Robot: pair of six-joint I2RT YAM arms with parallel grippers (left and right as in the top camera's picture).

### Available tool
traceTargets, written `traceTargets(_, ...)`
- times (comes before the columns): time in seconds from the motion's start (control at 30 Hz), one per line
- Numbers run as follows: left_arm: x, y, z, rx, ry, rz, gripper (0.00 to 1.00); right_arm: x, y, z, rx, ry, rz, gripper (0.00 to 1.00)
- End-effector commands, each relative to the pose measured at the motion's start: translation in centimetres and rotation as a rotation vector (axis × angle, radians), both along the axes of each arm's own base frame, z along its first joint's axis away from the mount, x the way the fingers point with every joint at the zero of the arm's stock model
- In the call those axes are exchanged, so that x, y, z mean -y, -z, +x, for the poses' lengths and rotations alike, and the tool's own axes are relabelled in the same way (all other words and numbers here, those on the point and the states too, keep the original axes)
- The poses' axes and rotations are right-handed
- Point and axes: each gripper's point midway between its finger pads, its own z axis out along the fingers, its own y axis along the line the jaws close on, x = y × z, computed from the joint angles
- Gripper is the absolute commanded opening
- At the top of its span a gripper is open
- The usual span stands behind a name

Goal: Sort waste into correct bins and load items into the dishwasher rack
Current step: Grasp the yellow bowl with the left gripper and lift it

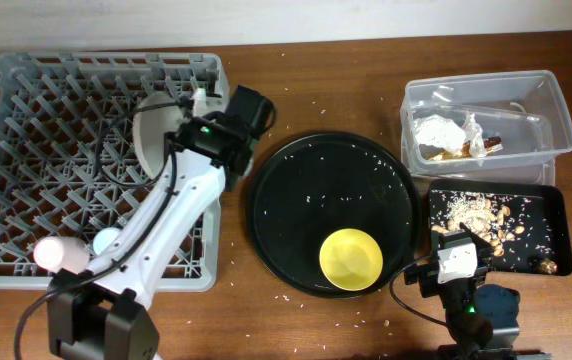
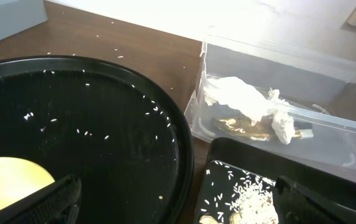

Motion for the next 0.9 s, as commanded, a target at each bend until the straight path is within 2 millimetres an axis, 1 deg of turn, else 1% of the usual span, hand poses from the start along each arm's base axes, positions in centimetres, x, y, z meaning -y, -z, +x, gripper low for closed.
traceTargets(0.0,5.0,-2.0,-1.8,-0.022,0.137,-0.33,0.77,0.1,0.2,0.0,0.006,0.001,-0.005,0.99)
traceTargets(0.03,7.5,-2.1,-2.7,-0.065,0.204,-0.469,0.76,0.1,0.2,0.0,0.006,0.001,-0.005,0.98)
traceTargets(0.07,9.4,-1.9,-3.7,-0.124,0.275,-0.562,0.76,0.1,0.2,0.0,0.006,0.001,-0.005,0.98)
traceTargets(0.1,10.6,-1.3,-4.6,-0.182,0.319,-0.616,0.76,0.1,0.2,0.0,0.006,0.001,-0.005,0.98)
traceTargets(0.13,10.7,-0.3,-5.4,-0.228,0.316,-0.628,0.75,0.1,0.2,0.0,0.006,0.001,-0.005,0.98)
traceTargets(0.17,10.4,1.8,-6.5,-0.288,0.308,-0.62,0.72,0.1,0.2,0.0,0.006,0.001,-0.005,0.98)
traceTargets(0.2,10.9,3.1,-7.2,-0.333,0.35,-0.634,0.7,0.1,0.2,0.0,0.006,0.0,-0.005,0.98)
traceTargets(0.23,12.7,4.4,-8.5,-0.404,0.496,-0.696,0.69,0.1,0.2,0.0,0.006,0.001,-0.005,0.98)
traceTargets(0.27,14.8,5.3,-10.2,-0.471,0.666,-0.79,0.67,0.1,0.2,0.0,0.006,0.001,-0.005,0.99)
traceTargets(0.3,16.6,6.5,-12.2,-0.524,0.78,-0.889,0.62,0.1,0.2,0.0,0.006,0.001,-0.005,0.98)
traceTargets(0.37,17.7,7.5,-13.0,-0.529,0.818,-0.895,0.56,0.1,0.2,0.0,0.006,0.001,-0.005,0.98)
traceTargets(0.4,18.5,7.6,-13.2,-0.527,0.823,-0.899,0.55,0.1,0.2,0.0,0.006,0.001,-0.005,0.98)
traceTargets(0.43,19.9,7.9,-13.5,-0.523,0.798,-0.897,0.55,0.1,0.2,0.0,0.006,0.001,-0.005,0.98)
traceTargets(0.47,20.4,8.7,-13.6,-0.521,0.771,-0.855,0.56,0.1,0.2,0.0,0.006,0.0,-0.005,0.98)
traceTargets(0.5,20.9,10.0,-13.9,-0.534,0.743,-0.806,0.56,0.1,0.2,0.0,0.006,0.001,-0.005,0.98)
traceTargets(0.6,22.9,13.5,-15.0,-0.61,0.681,-0.811,0.56,0.1,0.2,0.0,0.006,0.001,-0.005,0.98)
traceTargets(0.67,23.5,14.8,-15.4,-0.657,0.667,-0.841,0.48,0.1,0.2,0.0,0.006,0.001,-0.005,0.98)
traceTargets(0.77,23.7,14.8,-15.3,-0.657,0.663,-0.845,0.36,0.1,0.2,0.0,0.006,0.001,-0.005,0.98)
traceTargets(0.87,23.5,15.3,-15.2,-0.663,0.625,-0.84,0.12,0.1,0.2,0.0,0.006,0.001,-0.005,0.98)
